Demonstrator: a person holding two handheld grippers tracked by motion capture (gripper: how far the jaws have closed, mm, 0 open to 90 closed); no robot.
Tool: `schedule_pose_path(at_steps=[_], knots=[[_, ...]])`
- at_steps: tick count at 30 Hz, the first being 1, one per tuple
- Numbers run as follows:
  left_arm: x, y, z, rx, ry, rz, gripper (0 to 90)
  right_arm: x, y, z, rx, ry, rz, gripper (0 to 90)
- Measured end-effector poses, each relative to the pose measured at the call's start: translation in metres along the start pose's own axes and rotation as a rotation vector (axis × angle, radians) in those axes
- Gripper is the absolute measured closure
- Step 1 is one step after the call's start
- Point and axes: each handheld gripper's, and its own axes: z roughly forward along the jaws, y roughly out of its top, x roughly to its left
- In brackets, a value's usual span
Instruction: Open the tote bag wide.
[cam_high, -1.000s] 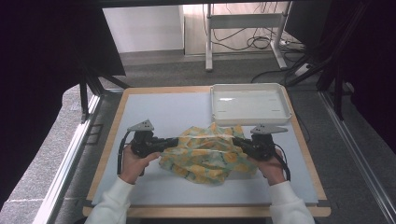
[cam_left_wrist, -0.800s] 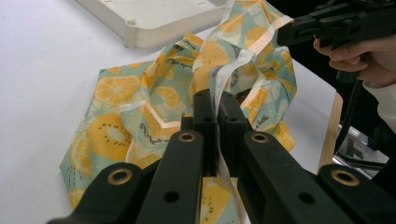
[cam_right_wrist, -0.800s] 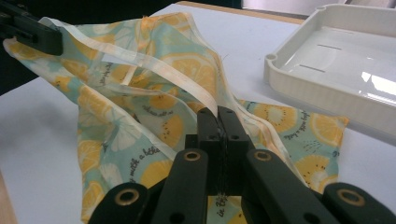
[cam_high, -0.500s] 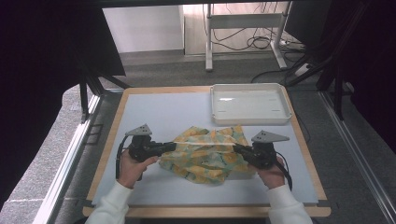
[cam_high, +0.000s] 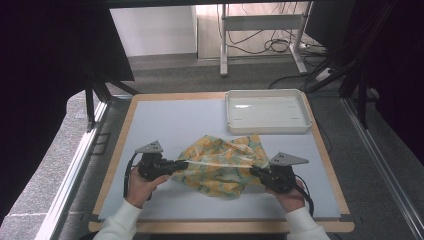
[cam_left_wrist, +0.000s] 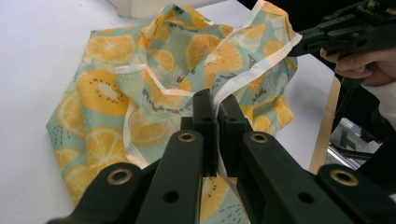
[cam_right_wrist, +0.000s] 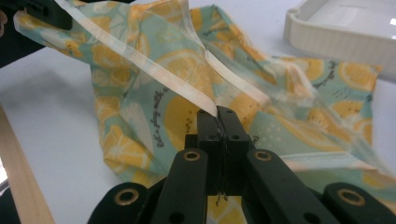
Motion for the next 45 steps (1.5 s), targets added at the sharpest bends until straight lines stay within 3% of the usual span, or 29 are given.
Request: schedule_pose_path(at_steps=[17, 26, 30, 33, 35, 37, 40, 45], knots=[[0.0, -0.035, 0.015, 0.114, -0.006, -0.011, 88.5, 0.01, -0.032, -0.002, 0.106, 0.014, 0.003, 88.6], [0.005, -0.043, 0.028, 0.183, 0.025, -0.02, 87.5, 0.011, -0.042, 0.006, 0.179, 0.009, -0.017, 88.5], [0.008, -0.046, 0.032, 0.196, 0.043, -0.028, 85.1, 0.011, -0.042, 0.007, 0.184, 0.008, -0.021, 85.8], [0.006, -0.046, 0.031, 0.181, 0.051, -0.023, 77.6, 0.011, -0.041, 0.006, 0.18, 0.006, -0.025, 82.6], [0.005, -0.045, 0.029, 0.17, 0.059, -0.014, 71.2, 0.012, -0.039, 0.004, 0.171, 0.012, -0.029, 75.3], [0.003, -0.044, 0.027, 0.161, 0.065, -0.014, 62.1, 0.015, -0.037, -0.001, 0.152, 0.009, -0.054, 58.8], [0.002, -0.043, 0.023, 0.148, 0.078, -0.021, 45.8, 0.021, -0.035, -0.009, 0.103, -0.022, -0.073, 43.0], [-0.004, -0.039, 0.011, 0.091, 0.056, -0.005, 31.3, 0.024, -0.029, -0.023, 0.047, -0.043, -0.033, 33.6]])
